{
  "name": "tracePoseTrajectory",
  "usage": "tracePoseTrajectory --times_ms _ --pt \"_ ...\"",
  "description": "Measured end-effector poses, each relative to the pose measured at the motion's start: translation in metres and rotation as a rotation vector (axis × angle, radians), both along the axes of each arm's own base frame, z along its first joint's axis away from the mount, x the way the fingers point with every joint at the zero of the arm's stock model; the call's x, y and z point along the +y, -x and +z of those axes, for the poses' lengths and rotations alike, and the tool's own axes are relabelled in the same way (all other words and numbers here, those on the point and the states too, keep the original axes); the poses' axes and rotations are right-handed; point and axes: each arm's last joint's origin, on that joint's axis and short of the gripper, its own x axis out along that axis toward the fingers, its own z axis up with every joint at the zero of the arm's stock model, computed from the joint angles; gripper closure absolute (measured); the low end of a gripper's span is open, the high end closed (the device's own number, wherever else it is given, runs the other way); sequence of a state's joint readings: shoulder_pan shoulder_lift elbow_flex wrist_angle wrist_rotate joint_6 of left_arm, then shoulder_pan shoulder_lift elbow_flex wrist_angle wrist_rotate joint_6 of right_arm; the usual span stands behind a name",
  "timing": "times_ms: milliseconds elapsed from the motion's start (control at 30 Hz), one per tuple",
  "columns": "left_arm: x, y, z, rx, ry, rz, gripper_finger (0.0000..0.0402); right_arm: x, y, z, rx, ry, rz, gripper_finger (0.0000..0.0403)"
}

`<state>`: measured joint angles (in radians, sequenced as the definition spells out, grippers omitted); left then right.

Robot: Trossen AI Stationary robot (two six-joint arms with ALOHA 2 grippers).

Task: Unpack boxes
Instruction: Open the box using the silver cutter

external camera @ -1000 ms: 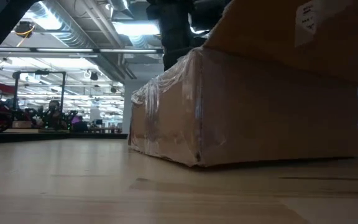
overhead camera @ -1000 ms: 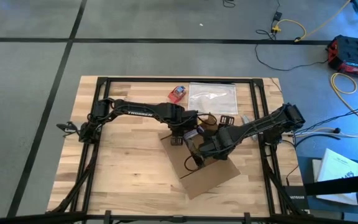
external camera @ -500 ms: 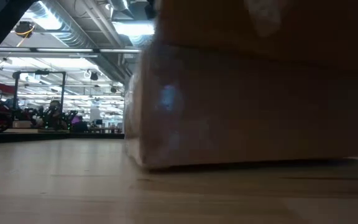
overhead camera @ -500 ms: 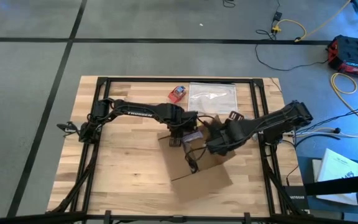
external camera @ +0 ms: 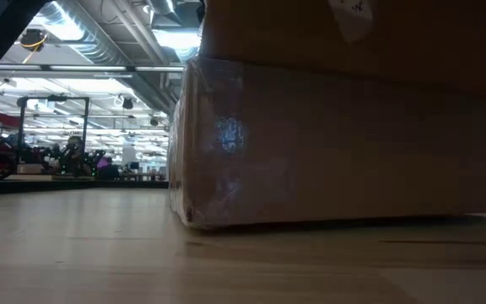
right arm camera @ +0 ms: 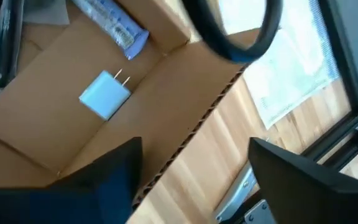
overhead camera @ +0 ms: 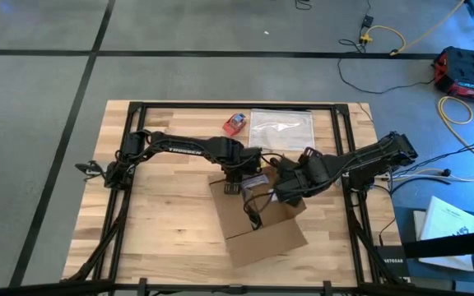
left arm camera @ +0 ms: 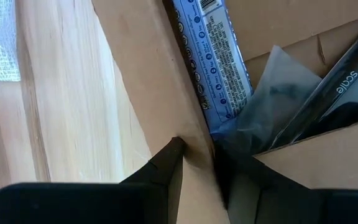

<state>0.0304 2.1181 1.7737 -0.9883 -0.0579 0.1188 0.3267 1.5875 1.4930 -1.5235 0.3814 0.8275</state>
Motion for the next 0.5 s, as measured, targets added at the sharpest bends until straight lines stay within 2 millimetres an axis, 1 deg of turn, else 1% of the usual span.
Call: tracePoseTrajectory --times_ms 100,167,367,433,500 --pt "-0.001 0.000 0.000 -0.001 -0.002 0.002 0.0325 -0.001 -0.001 0.002 -0.019 0.030 -0.001 0.0076" --pt "-0.001 0.000 0.000 -0.001 -0.004 0.003 0.0325 -0.001 -0.002 0.008 -0.052 0.059 0.005 0.0068" --pt "-0.003 0.000 0.000 -0.002 -0.007 0.002 0.0325 0.002 -0.011 0.044 -0.236 0.153 0.075 0.0082" --pt "-0.003 0.000 0.000 -0.002 -0.007 0.002 0.0325 0.004 -0.016 0.054 -0.303 0.136 0.124 0.0089" --pt "-0.003 0.000 0.000 -0.003 -0.006 0.002 0.0325 0.009 -0.026 0.061 -0.387 0.066 0.197 0.0097"
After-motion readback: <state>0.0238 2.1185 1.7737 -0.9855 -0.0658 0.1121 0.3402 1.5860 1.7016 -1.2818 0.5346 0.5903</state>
